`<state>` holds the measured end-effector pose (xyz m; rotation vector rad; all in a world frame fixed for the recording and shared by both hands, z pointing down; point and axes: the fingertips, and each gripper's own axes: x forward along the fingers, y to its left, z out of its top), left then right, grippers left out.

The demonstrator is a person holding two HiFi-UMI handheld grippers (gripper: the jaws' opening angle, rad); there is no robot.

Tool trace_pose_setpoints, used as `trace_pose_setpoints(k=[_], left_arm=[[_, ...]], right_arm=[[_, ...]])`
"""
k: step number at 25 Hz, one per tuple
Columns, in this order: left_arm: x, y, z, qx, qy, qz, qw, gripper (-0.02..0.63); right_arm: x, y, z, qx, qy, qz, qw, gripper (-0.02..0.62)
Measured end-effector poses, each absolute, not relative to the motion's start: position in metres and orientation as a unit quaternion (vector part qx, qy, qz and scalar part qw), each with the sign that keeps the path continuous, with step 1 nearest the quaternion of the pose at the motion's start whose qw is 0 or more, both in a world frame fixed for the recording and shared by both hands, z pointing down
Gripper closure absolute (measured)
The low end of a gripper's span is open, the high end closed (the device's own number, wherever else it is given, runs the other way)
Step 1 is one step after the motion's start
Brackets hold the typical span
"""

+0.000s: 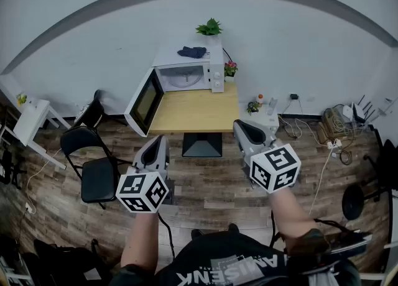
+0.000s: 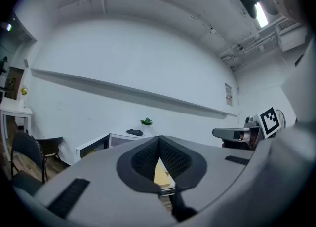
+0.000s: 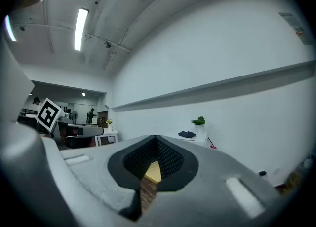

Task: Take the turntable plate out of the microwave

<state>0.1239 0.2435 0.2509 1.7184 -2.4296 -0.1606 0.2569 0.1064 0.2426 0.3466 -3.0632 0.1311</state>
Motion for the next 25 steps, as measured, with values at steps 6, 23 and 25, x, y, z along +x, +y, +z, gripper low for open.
trace_pose_setpoints(k=[6,23,25], left_arm=[[0.123,0.247,0.253,0.572,-0.814,-0.049,0.082,0.604],[0.099,0.265,0.25,0.581,-0.81,-0.041,0.068,0.604],[0.095,0.267,0.25,0.587,-0.806,-0.039,0.068,0.604]], right_arm=[[0.259,0.108,0.238,0.116,-0.992,0.029,0.024,0.591],[0.234,0.13,0.24,0.122,-0.992,0.033,0.021,0.591],[0.228,0.134,0.239,0.124,-0.991,0.032,0.021,0.591]])
